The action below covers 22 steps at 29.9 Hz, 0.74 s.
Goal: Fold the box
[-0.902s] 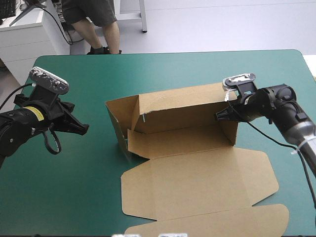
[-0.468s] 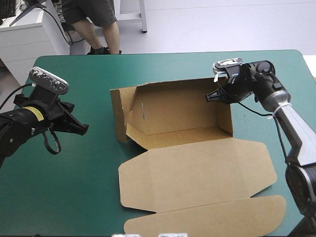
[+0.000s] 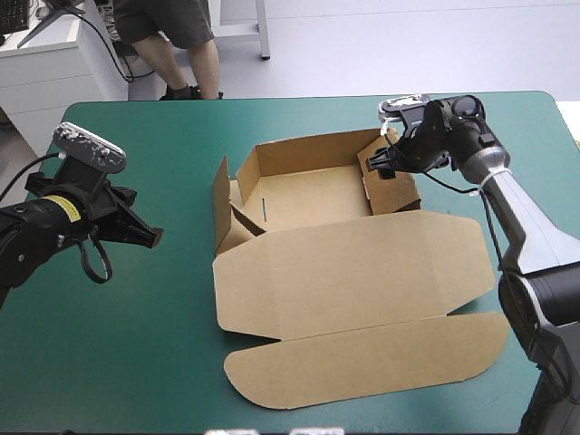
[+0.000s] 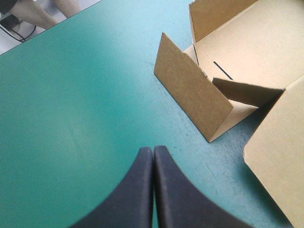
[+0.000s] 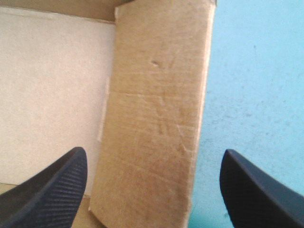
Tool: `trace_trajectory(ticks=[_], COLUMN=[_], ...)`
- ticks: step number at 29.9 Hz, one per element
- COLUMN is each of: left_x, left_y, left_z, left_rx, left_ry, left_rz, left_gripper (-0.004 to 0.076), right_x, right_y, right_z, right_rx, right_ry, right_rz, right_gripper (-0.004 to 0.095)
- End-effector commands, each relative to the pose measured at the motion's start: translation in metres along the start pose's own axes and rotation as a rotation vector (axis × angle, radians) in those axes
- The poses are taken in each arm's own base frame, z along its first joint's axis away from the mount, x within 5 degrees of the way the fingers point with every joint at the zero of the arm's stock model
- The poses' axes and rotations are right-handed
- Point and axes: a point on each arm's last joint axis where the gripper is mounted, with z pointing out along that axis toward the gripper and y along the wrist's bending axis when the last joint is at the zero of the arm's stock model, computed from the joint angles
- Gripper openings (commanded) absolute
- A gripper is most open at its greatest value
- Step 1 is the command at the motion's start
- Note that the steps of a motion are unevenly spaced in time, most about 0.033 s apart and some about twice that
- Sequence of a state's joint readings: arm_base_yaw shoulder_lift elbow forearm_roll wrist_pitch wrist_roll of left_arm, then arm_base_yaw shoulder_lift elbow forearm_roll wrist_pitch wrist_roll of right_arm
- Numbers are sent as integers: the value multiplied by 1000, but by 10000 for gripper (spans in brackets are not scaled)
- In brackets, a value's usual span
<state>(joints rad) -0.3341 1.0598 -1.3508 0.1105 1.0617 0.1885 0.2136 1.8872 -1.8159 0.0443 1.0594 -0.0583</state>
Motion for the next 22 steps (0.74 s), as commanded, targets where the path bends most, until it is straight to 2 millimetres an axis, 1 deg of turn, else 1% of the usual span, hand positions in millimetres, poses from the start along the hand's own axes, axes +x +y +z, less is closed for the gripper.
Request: trace_trajectory(ticks=[1, 5, 8, 9, 11, 13, 15, 17, 21, 22], left_x=[-9, -9, -9, -9, -9, -9, -9, -9, -8, -7], left_y=[3, 3, 3, 3, 4, 4, 4, 4, 4, 4], left_z=[-13, -13, -13, -13, -13, -13, -13, -13, -13, -13], left_rx=[-24, -25, -26, -26, -28, -28, -31, -31, -30, -31], left_ry=[-106, -107, -106, -106, -106, -106, -103, -103, -93, -85], left_rz=[-10, -10, -9, -9, -8, -8, -6, -6, -5, -4], left_gripper=[-9, -9, -9, -9, -9, -9, -9, -9, -9, -9], right_x=[-14, -16, -13, -12, -13, -15, -15, -17, -21, -22], right_y=[1, 2, 3, 4, 4, 4, 3, 1, -1, -2], right_z=[-60, -95, -120, -127, -139, -147, -147, -141, -118, -107], right_rx=[2, 8, 11, 10, 14, 21, 34, 45, 52, 52], right_ry=[-156, -200, -196, -182, -219, -245, -246, -232, -185, -163], right_rz=[-3, -16, -35, -41, -45, -50, -54, -56, -58, -56], right_gripper=[729, 729, 729, 729, 729, 729, 729, 729, 729, 729])
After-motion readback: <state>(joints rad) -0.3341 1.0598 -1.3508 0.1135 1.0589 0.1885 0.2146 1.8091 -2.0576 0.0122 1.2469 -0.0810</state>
